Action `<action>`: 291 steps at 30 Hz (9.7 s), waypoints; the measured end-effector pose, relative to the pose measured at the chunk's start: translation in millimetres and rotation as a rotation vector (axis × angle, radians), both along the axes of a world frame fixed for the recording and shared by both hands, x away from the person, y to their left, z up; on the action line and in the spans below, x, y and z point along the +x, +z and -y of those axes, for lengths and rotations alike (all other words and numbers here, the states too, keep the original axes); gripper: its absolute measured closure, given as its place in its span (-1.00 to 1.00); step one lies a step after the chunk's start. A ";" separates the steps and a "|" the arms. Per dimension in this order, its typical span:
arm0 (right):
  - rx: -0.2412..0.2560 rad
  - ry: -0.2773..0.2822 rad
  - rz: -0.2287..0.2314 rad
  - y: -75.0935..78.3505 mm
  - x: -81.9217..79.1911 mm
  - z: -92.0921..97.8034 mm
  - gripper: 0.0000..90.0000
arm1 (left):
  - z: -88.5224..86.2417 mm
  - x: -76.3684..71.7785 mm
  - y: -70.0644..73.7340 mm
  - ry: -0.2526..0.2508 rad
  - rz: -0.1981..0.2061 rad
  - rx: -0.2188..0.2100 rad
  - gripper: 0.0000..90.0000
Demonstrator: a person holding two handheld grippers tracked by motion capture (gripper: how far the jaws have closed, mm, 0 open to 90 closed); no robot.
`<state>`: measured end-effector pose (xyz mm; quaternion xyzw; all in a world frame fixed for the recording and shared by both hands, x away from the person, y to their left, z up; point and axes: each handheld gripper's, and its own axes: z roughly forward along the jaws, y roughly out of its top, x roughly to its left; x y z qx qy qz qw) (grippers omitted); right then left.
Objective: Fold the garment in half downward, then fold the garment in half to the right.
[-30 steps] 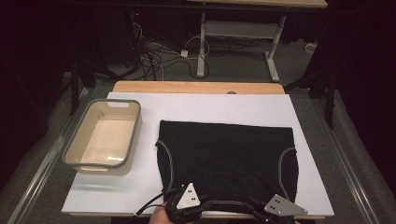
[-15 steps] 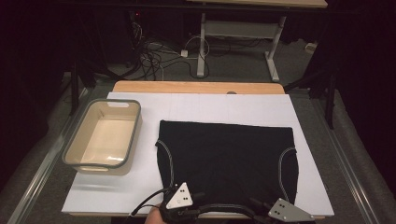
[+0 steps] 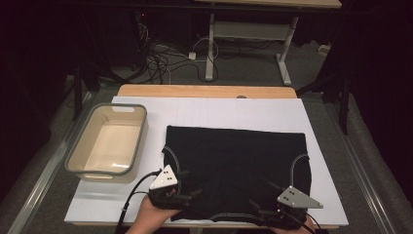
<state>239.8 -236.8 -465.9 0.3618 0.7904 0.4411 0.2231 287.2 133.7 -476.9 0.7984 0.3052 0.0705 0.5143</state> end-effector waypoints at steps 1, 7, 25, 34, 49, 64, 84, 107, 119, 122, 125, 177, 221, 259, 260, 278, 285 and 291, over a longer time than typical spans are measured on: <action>0.008 -0.005 0.001 0.6 3.1 -0.3 -0.65 | -4.6 5.5 0.6 0.020 0.005 -0.009 -0.61; 0.049 -0.039 -0.016 -0.6 24.3 0.6 -0.69 | -16.8 25.1 -2.3 0.049 0.027 0.019 -0.69; 0.043 -0.091 -0.021 -11.2 20.3 4.4 -1.00 | -13.5 38.1 -14.4 0.057 -0.023 0.049 -1.00; 0.065 -0.097 -0.034 -10.6 22.2 6.4 -1.00 | -13.8 34.4 -15.0 0.067 0.005 0.046 -1.00; 0.067 -0.050 0.026 2.7 20.1 -23.4 -1.00 | -17.8 33.0 -15.5 0.070 -0.001 0.012 -1.00; 0.070 0.044 0.017 6.5 37.7 -66.0 -1.00 | -16.8 32.3 -15.6 0.064 0.003 0.019 -1.00; 0.048 0.163 -0.014 -1.6 36.4 -117.3 -1.00 | -17.2 32.7 -15.8 0.050 0.000 0.015 -0.99; -0.039 0.362 -0.099 -17.8 -0.4 -187.5 -0.15 | -28.6 43.4 -15.2 0.129 0.005 0.038 -0.98; -0.138 0.376 -0.136 -29.7 -2.6 -220.8 -0.57 | -31.5 42.5 -16.1 0.118 0.008 0.000 -0.97; -0.174 0.370 -0.126 -29.9 -4.3 -225.4 -0.51 | -31.9 42.5 -16.2 0.116 0.008 -0.005 -0.97; -0.220 0.358 -0.101 -30.3 -6.9 -229.6 -0.43 | -32.7 43.0 -16.4 0.113 0.003 -0.012 -0.97; -0.101 0.297 -0.093 -31.0 5.2 -205.6 0.70 | -29.1 53.2 -6.4 0.179 0.006 -0.022 -0.96; -0.115 0.299 -0.078 -31.5 4.0 -206.8 0.69 | -15.3 173.5 6.8 0.333 -0.112 0.108 -0.84; -0.135 0.296 -0.055 -32.1 1.1 -208.5 0.68 | -21.4 182.8 -16.7 0.469 -0.194 0.226 0.53; -0.135 0.296 -0.054 -32.1 1.0 -208.5 0.68 | -21.3 182.5 -16.7 0.466 -0.191 0.226 0.55; -0.115 0.291 -0.003 -29.6 -4.5 -206.3 0.71 | -14.6 176.9 -4.6 0.465 -0.199 0.153 0.64; -0.047 0.275 0.032 -11.6 -7.4 -195.8 0.71 | -10.7 175.4 10.1 0.463 -0.201 0.146 0.64; -0.023 0.258 0.067 2.8 -8.4 -181.2 0.71 | -3.6 172.8 27.0 0.457 -0.184 0.131 0.64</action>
